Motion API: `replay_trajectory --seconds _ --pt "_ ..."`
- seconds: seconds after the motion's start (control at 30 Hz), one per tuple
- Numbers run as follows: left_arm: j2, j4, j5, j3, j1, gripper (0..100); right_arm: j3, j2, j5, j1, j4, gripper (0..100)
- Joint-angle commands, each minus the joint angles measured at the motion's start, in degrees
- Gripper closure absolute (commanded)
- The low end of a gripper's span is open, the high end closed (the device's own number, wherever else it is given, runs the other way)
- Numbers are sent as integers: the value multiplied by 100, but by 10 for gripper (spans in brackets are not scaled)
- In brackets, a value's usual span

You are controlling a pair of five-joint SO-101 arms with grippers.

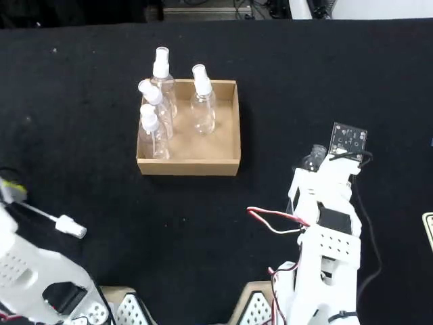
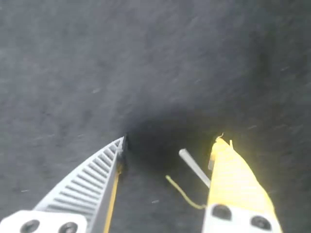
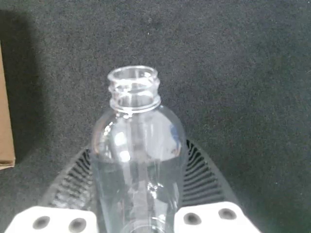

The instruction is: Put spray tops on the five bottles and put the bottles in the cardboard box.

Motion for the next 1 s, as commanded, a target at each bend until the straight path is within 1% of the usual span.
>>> replay_trajectory --seconds 0.0,0.1,0.2,0.3,0.4,0.47,0.57,0.77,0.87,0.97 --pt "26 334 -862 -295 -743 744 -13 -224 9 -158 -149 988" --pt "-26 695 -1363 -321 -1174 744 -13 -224 9 -158 -149 988" --pt "-26 1160 -1776 -725 -1525 744 -13 -224 9 -158 -149 988" --pt "-26 1635 -1890 -1385 -1736 744 -13 -224 9 -158 -149 988" --pt "-26 2224 -1899 -2149 -1771 744 -13 -224 9 -158 -149 988" --pt "-26 2725 -1899 -2624 -1719 744 -13 -224 9 -158 -149 988" --pt "-26 3393 -1916 -3055 -1455 744 -13 -224 9 -158 -149 988" --pt "-26 4466 -1916 -3160 -787 744 -13 -224 9 -158 -149 988" --pt "-176 4431 -1899 -2862 -664 744 -13 -224 9 -158 -149 988" --pt "-695 4431 -1916 -2105 -514 745 -13 -224 9 -158 -149 988"
